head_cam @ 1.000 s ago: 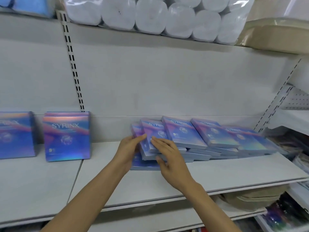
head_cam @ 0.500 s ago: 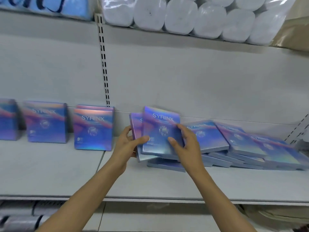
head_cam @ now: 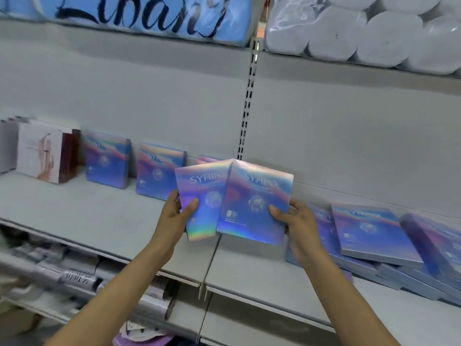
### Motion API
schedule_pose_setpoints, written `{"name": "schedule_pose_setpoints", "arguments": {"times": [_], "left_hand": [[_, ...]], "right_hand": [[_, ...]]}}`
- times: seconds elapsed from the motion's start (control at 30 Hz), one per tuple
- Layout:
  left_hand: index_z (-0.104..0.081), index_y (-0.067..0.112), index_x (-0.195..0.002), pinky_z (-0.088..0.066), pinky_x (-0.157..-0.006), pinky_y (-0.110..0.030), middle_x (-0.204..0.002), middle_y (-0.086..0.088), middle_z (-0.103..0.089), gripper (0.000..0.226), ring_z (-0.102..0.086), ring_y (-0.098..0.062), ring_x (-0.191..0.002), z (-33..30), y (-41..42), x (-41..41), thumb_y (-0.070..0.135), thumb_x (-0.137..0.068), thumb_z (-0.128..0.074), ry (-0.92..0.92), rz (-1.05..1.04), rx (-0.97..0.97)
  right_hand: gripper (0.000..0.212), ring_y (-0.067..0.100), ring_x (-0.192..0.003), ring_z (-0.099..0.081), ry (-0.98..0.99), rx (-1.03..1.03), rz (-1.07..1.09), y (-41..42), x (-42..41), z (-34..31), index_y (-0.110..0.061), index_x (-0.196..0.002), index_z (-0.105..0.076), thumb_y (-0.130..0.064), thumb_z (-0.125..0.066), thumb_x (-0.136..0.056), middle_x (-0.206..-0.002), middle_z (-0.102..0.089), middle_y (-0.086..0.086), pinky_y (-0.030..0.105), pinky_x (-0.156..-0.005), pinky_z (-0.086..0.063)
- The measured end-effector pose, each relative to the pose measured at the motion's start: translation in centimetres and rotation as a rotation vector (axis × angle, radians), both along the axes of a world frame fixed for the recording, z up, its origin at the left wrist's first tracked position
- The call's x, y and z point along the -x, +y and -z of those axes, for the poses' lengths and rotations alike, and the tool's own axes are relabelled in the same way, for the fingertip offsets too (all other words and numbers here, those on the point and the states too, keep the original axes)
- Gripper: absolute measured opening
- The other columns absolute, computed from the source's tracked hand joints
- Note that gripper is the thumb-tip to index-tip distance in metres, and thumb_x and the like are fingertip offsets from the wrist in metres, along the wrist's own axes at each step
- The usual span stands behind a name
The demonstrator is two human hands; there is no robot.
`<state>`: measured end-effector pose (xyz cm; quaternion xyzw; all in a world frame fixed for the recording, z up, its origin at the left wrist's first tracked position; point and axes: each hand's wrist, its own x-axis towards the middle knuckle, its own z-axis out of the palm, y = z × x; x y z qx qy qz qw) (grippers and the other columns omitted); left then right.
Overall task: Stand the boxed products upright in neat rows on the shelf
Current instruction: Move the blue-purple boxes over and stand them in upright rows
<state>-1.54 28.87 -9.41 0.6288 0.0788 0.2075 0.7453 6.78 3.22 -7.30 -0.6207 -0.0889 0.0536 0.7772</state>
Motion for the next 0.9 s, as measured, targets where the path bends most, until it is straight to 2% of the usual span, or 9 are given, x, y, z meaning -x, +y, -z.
{"name": "schedule_pose_setpoints", "arguments": {"times": [0.07,0.17,0.27,0.4,0.5,0.6,0.73,0.83,0.9], "left_hand": [[-0.059,0.019,-0.128,-0.058,-0.064,-0.028,-0.118,-0.002,-0.073,0.044,-0.072,-0.019,-0.100,0.2,3.2,0.6,0.027,-0.086,-0.071,-0.020,-0.030,-0.004],[-0.059,0.012,-0.128,-0.059,-0.069,-0.026,-0.119,-0.007,-0.072,0.035,-0.073,-0.015,-0.097,0.8,8.5,1.2,0.014,-0.094,-0.068,-0.038,-0.071,0.021],[-0.061,0.013,-0.125,-0.059,-0.074,-0.028,-0.117,-0.008,-0.073,0.041,-0.071,-0.015,-0.094,1.2,13.8,1.7,0.023,-0.087,-0.073,-0.039,-0.121,0.002],[-0.060,0.012,-0.126,-0.059,-0.068,-0.022,-0.105,-0.003,-0.075,0.031,-0.072,-0.009,-0.083,2.0,21.0,1.9,0.007,-0.096,-0.062,-0.023,-0.162,0.025],[-0.062,0.015,-0.120,-0.059,-0.060,-0.023,-0.096,0.005,-0.076,0.024,-0.072,-0.007,-0.075,2.2,25.9,1.6,0.007,-0.097,-0.060,0.000,-0.187,0.018],[-0.063,0.011,-0.121,-0.059,-0.060,-0.023,-0.101,-0.003,-0.073,0.026,-0.073,-0.008,-0.075,2.5,31.1,0.9,0.007,-0.096,-0.062,0.025,-0.192,0.004],[-0.063,0.008,-0.123,-0.058,-0.073,-0.031,-0.112,-0.010,-0.071,0.028,-0.070,-0.016,-0.085,2.8,36.6,-0.9,0.007,-0.095,-0.064,0.021,-0.162,-0.005],[-0.063,0.020,-0.110,-0.056,-0.059,-0.026,-0.100,-0.001,-0.073,0.019,-0.068,-0.013,-0.076,3.0,39.0,-2.2,0.013,-0.093,-0.068,0.023,-0.070,-0.049],[-0.061,0.025,-0.107,-0.052,-0.050,-0.022,-0.095,0.005,-0.072,0.017,-0.067,-0.013,-0.073,3.1,40.0,-3.0,0.017,-0.095,-0.068,0.041,-0.021,-0.087]], "right_hand": [[0.033,0.031,-0.094,-0.075,-0.003,-0.025,0.002,2.1,0.2,0.2,0.002,-0.113,-0.062,0.002,-0.073,-0.083,-0.108,-0.076,0.014,0.035,-0.071,-0.062],[0.033,0.031,-0.095,-0.074,-0.019,-0.030,0.031,5.7,0.7,0.7,0.000,-0.112,-0.062,0.003,-0.073,-0.082,-0.108,-0.076,0.014,0.036,-0.072,-0.062],[0.034,0.029,-0.093,-0.072,-0.060,-0.002,0.033,9.6,0.9,1.2,0.000,-0.113,-0.066,0.004,-0.074,-0.080,-0.109,-0.075,0.016,0.042,-0.079,-0.060],[0.031,0.022,-0.090,-0.072,-0.123,0.025,0.035,14.8,1.5,1.4,-0.003,-0.110,-0.069,0.008,-0.072,-0.081,-0.107,-0.076,0.011,0.032,-0.074,-0.060],[0.032,0.027,-0.097,-0.074,-0.109,0.023,0.048,18.5,1.6,2.0,-0.006,-0.111,-0.069,0.007,-0.072,-0.082,-0.110,-0.076,0.010,0.040,-0.079,-0.061],[0.035,0.032,-0.103,-0.072,-0.113,0.060,0.076,21.9,1.8,2.4,-0.006,-0.116,-0.068,0.002,-0.074,-0.082,-0.112,-0.076,0.010,0.048,-0.088,-0.059],[0.035,0.030,-0.101,-0.073,-0.108,0.087,0.119,25.3,2.5,2.5,-0.007,-0.115,-0.069,0.002,-0.075,-0.082,-0.109,-0.077,0.008,0.042,-0.083,-0.061],[0.035,0.032,-0.100,-0.073,-0.094,0.086,0.158,27.0,3.0,2.8,-0.005,-0.114,-0.068,0.000,-0.075,-0.081,-0.109,-0.076,0.010,0.047,-0.083,-0.061],[0.035,0.032,-0.099,-0.074,-0.079,0.081,0.191,27.8,3.5,3.0,-0.004,-0.114,-0.067,0.001,-0.075,-0.080,-0.109,-0.076,0.012,0.045,-0.080,-0.062]]}}
